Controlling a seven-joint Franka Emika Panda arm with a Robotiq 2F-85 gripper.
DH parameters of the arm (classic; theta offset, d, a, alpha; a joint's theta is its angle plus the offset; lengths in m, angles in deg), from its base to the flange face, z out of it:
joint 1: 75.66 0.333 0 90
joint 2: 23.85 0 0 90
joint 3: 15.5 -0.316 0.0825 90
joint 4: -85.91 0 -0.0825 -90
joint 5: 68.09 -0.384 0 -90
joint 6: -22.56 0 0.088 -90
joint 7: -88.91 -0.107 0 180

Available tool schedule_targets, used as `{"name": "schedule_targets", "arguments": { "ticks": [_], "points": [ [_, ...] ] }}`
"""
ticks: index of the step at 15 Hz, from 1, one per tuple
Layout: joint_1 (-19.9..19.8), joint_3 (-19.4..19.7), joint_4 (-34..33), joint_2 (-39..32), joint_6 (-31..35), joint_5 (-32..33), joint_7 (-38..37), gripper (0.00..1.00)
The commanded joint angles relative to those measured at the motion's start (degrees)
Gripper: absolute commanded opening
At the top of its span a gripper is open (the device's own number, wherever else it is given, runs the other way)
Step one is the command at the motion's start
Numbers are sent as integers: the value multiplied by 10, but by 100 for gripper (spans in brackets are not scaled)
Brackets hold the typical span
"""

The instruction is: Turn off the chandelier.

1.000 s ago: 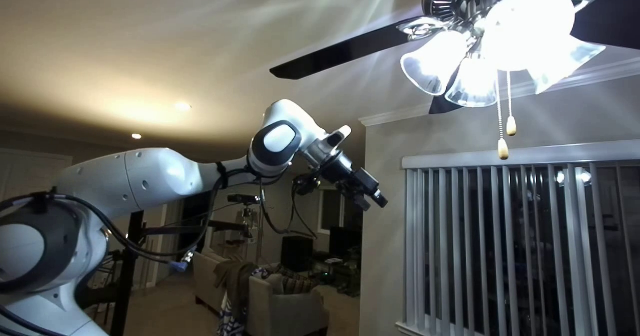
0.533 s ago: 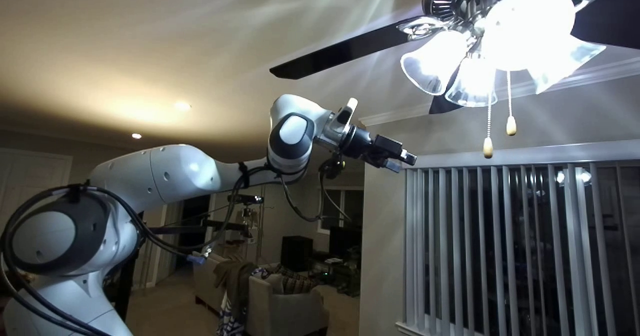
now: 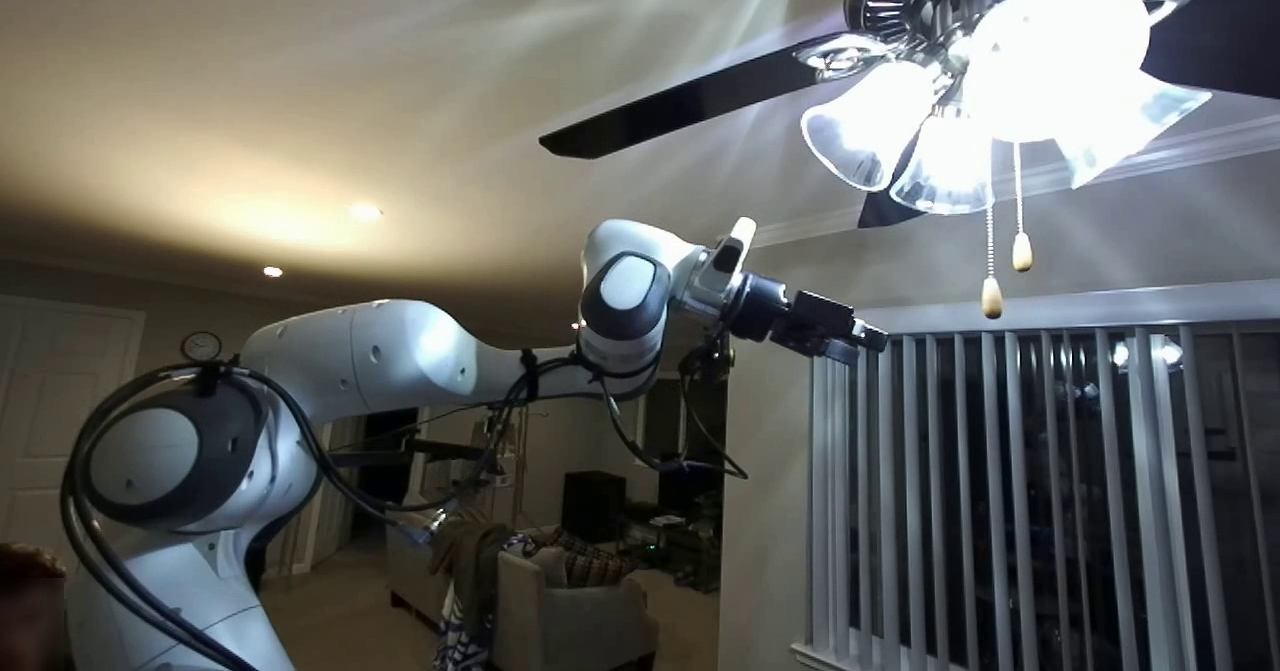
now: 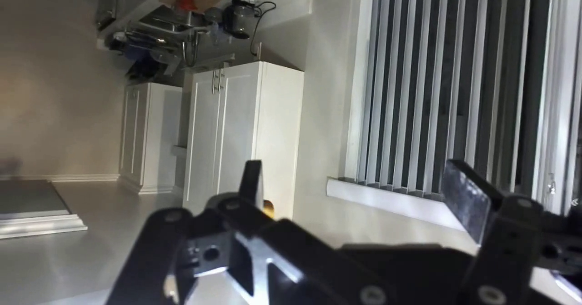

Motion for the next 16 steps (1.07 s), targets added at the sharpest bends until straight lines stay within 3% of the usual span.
{"name": "schedule_targets", "arguments": {
  "ticks": [1,11,16],
  "points": [
    [-34,-10,-16,-22,18,23,-52,100],
    [-59,-4,-123,-87,-4,37,-76,100],
    [-69,-15,-168,-126,-23,82,-98,100]
  ]
}}
